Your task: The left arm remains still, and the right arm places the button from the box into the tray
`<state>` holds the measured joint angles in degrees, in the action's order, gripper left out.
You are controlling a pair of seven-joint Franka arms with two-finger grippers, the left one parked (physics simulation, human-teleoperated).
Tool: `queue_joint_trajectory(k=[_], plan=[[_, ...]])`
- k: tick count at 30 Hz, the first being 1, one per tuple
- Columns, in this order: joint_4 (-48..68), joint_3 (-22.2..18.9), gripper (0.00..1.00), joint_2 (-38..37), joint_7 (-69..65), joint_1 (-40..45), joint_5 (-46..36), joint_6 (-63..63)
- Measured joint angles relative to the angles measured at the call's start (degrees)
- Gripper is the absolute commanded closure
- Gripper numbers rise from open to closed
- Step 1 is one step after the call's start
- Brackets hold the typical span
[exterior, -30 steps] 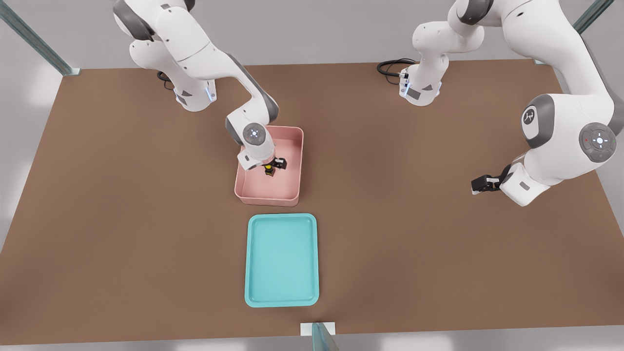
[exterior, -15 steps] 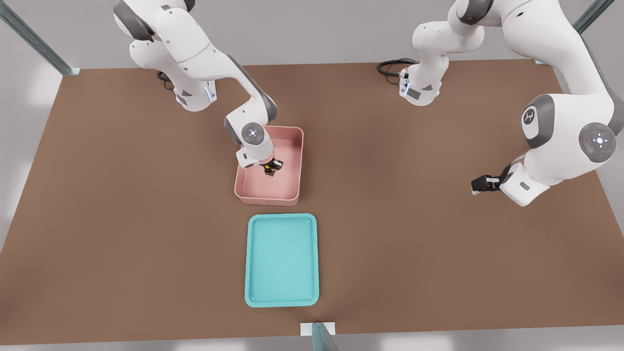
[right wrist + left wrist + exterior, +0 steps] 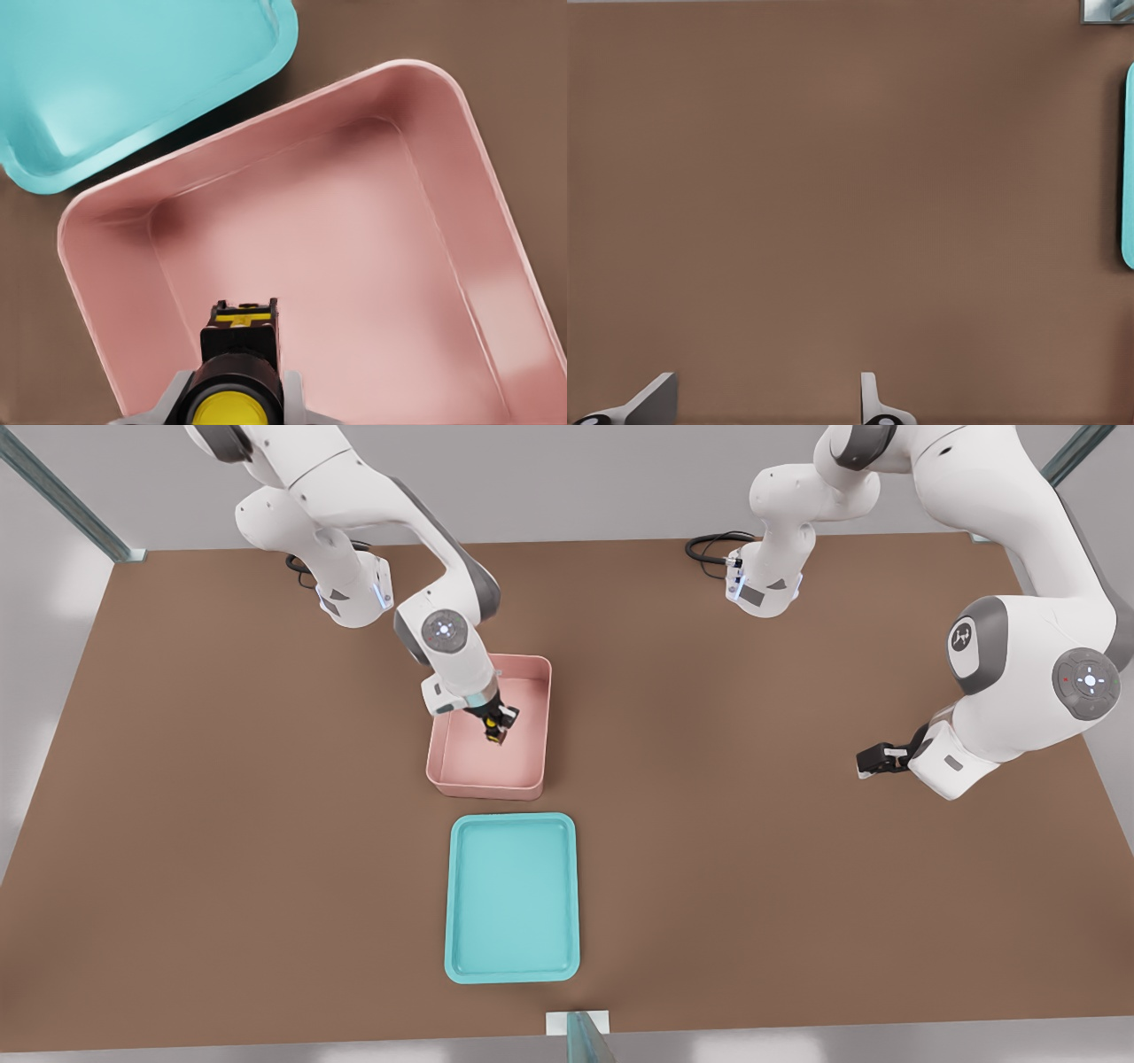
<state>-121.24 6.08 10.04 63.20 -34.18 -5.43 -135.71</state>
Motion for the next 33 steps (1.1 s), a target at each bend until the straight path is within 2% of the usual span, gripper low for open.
queue_joint_trajectory(k=[4, 9, 16, 19, 25, 33], plan=[[12.31, -0.1, 0.58, 5.04, 0.57, 3.21, 0.45, 5.08], [30.3, -0.43, 0.57, 17.65, 1.28, 5.99, 0.99, 11.57], [37.32, -0.86, 0.57, 30.91, 2.15, 6.78, 2.24, 13.16], [40.73, -1.46, 0.57, 34.17, 2.43, 6.85, 2.36, 12.55], [42.84, -1.74, 0.57, 34.62, 2.78, 9.03, 2.73, 12.33], [50.65, -2.66, 0.57, 40.33, 2.87, 10.45, 4.7, 12.3]])
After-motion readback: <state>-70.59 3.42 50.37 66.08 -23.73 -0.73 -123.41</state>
